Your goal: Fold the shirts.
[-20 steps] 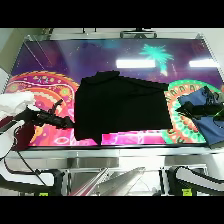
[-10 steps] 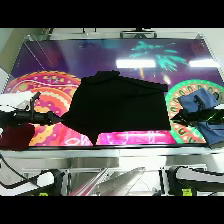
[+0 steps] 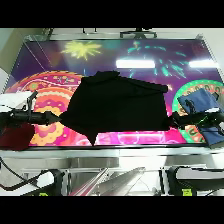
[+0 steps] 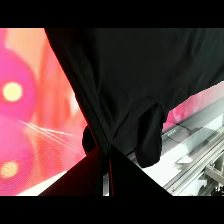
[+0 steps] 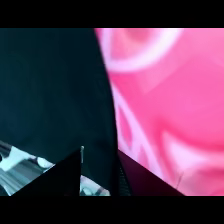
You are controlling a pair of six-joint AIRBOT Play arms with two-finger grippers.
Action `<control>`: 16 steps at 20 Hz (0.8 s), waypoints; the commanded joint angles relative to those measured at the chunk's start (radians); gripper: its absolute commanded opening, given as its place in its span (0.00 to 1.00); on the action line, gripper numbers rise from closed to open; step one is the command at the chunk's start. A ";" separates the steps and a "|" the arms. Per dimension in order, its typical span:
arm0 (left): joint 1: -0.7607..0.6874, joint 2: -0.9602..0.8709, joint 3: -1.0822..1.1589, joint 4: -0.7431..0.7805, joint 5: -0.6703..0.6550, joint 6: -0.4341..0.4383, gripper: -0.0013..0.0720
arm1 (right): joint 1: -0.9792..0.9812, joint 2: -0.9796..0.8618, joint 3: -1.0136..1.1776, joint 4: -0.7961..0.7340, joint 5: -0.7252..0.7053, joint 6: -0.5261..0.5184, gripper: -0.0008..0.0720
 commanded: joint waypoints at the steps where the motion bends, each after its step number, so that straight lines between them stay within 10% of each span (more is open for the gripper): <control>1: 0.001 0.001 0.000 -0.002 0.017 0.000 0.05 | 0.047 -0.006 -0.003 -0.004 0.021 -0.007 0.14; 5: 0.003 0.002 0.056 -0.191 -0.071 -0.002 0.05 | 0.051 0.035 0.026 0.138 0.109 -0.064 0.03; 10: 0.008 0.141 0.330 -0.750 -0.369 0.032 0.04 | 0.028 0.358 0.247 0.748 0.385 -0.161 0.03; 16: 0.281 0.416 0.827 -1.093 -0.261 0.050 0.06 | -0.232 0.787 0.641 1.013 0.069 -0.174 0.03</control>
